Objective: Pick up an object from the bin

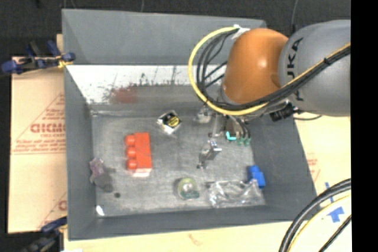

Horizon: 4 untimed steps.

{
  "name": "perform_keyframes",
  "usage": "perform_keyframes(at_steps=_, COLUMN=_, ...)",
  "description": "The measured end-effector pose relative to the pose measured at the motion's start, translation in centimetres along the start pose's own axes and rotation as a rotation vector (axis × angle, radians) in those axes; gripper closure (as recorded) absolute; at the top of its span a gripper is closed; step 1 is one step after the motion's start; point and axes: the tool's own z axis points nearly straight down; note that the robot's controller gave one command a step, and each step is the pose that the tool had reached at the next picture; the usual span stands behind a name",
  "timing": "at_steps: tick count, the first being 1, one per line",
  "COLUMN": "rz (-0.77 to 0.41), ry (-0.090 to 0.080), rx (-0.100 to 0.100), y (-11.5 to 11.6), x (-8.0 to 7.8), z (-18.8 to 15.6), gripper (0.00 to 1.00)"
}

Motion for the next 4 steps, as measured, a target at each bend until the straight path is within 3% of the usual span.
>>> perform_keyframes(at_steps=1, rz=-0.046, ry=-0.019, rx=0.001, y=-0.6, x=7.1, z=9.8, gripper=0.00)
perform_keyframes(at_steps=2, rz=-0.048, ry=-0.025, rx=-0.001, y=4.9, x=8.4, z=9.4, gripper=0.00)
perform_keyframes(at_steps=3, rz=-0.076, ry=-0.015, rx=-0.001, y=-1.9, x=6.1, z=9.5, gripper=0.00)
perform_keyframes(at_steps=4, rz=-0.250, ry=-0.027, rx=0.005, y=3.0, x=8.3, z=9.4, gripper=0.00)
